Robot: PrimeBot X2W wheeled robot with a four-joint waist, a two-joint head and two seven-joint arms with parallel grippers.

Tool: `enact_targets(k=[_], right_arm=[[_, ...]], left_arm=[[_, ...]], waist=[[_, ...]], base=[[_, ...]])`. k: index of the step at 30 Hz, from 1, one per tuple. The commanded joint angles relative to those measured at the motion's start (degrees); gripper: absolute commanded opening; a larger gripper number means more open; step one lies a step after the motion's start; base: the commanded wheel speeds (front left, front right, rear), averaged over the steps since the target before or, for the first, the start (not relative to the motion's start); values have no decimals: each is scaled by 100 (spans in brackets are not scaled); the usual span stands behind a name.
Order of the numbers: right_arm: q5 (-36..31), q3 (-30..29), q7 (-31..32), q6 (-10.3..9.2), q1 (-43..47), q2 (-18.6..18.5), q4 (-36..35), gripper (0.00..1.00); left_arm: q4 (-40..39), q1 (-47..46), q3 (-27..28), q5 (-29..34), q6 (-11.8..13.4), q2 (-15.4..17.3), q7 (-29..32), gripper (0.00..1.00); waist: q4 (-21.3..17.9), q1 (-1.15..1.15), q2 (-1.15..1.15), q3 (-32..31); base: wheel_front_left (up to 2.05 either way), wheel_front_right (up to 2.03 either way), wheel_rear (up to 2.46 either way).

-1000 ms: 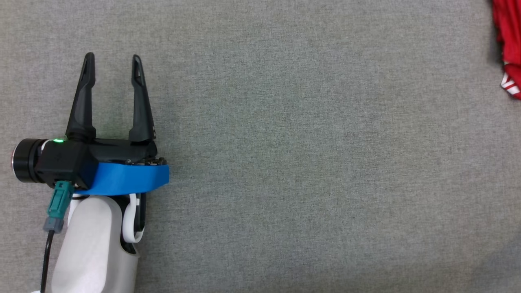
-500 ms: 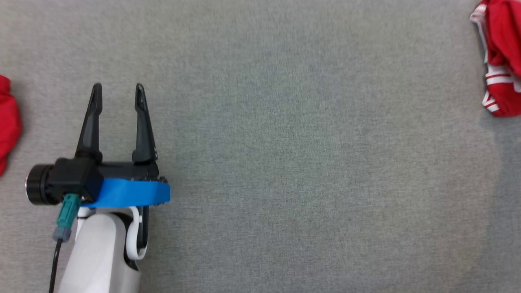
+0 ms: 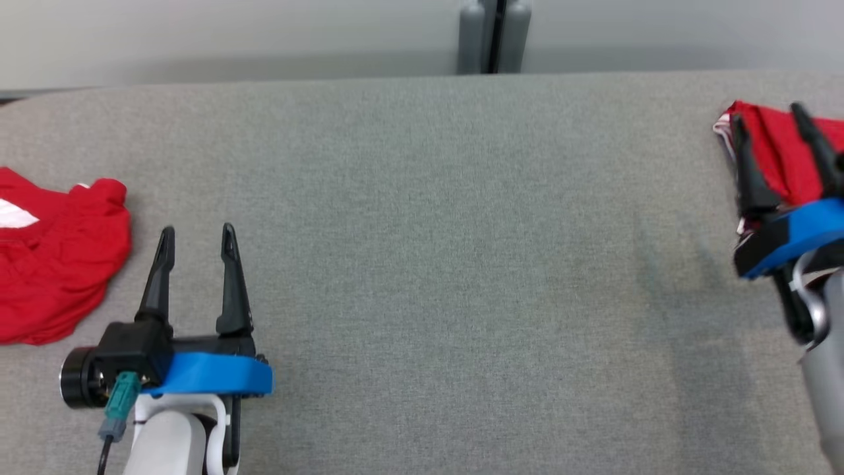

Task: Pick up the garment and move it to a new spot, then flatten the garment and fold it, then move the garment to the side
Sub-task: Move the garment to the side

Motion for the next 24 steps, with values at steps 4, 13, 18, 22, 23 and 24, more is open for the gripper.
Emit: enact_targets(k=[4, 13, 18, 22, 23, 24], right_arm=[[121, 108, -68, 2, 498, 296, -231, 100], [173, -25, 32, 2, 1441, 764, -883, 100], [92, -187, 182, 2, 2045, 985, -1442, 100], [34, -359, 357, 2, 2539, 1197, -1896, 100], [19, -404, 401, 2, 2656, 1252, -2007, 100], [-7, -441, 447, 2, 2763, 1296, -2117, 100]], left_arm=[[62, 260, 56, -56, 33, 5, -26, 100], [139, 612, 24, -144, 69, -24, -26, 100], [174, 739, 6, -181, 92, -22, -4, 100], [153, 815, -16, -203, 113, -21, 42, 100], [140, 832, -24, -202, 122, -18, 57, 100], [129, 860, -33, -205, 134, -12, 69, 100]], waist=[[-42, 1, 0, -355], [-41, 1, 0, -696], [-44, 1, 0, -864], [-8, 1, 0, -970], [3, 1, 0, -997], [9, 1, 0, -1012]], base=[[0, 0, 0], [0, 0, 0], [0, 0, 0], [0, 0, 0], [0, 0, 0], [0, 0, 0]])
